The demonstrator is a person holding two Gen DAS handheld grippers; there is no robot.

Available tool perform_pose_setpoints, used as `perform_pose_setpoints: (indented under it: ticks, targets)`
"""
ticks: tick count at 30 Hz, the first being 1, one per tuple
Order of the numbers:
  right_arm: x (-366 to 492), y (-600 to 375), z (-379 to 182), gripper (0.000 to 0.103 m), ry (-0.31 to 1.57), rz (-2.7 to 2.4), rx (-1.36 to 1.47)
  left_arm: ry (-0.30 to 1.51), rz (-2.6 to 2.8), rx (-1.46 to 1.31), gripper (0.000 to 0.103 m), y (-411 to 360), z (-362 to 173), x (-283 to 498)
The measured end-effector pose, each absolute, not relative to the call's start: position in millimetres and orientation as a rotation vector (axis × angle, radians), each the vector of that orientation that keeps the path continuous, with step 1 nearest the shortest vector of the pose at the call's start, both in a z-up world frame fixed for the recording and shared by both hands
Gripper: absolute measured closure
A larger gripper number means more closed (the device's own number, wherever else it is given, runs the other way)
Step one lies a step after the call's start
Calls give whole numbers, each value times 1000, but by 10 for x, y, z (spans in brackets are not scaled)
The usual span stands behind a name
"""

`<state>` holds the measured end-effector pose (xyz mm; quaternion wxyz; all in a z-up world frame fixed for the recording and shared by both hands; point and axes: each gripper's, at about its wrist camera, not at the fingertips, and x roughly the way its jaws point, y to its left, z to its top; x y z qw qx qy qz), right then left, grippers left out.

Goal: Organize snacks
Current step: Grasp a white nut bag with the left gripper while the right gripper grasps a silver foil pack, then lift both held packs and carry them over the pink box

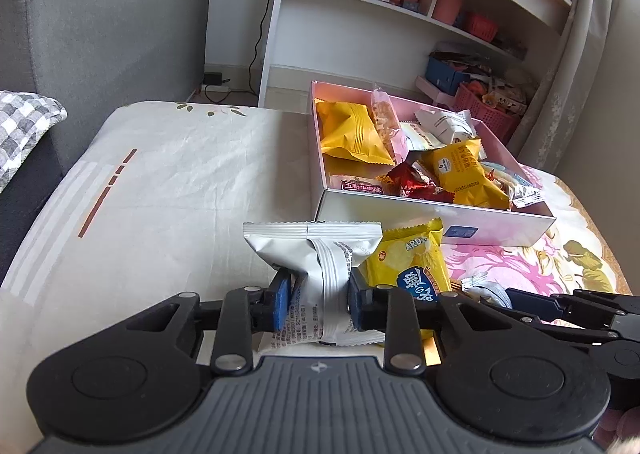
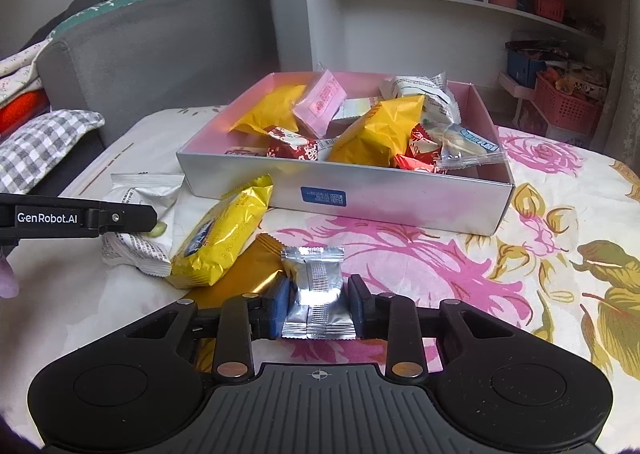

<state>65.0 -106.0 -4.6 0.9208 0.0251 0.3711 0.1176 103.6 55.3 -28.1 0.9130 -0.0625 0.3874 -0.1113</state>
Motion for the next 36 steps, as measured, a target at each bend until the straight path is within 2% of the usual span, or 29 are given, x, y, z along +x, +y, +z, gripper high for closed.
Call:
perform_pose_setpoints:
  ticks: [24, 36]
  targets:
    - [611, -1290, 361, 77, 685, 249, 167, 744, -234, -205, 79, 631, 52, 1023]
    - [867, -1377, 688, 77, 613, 208, 290, 691, -262, -182, 79, 317, 241, 1219]
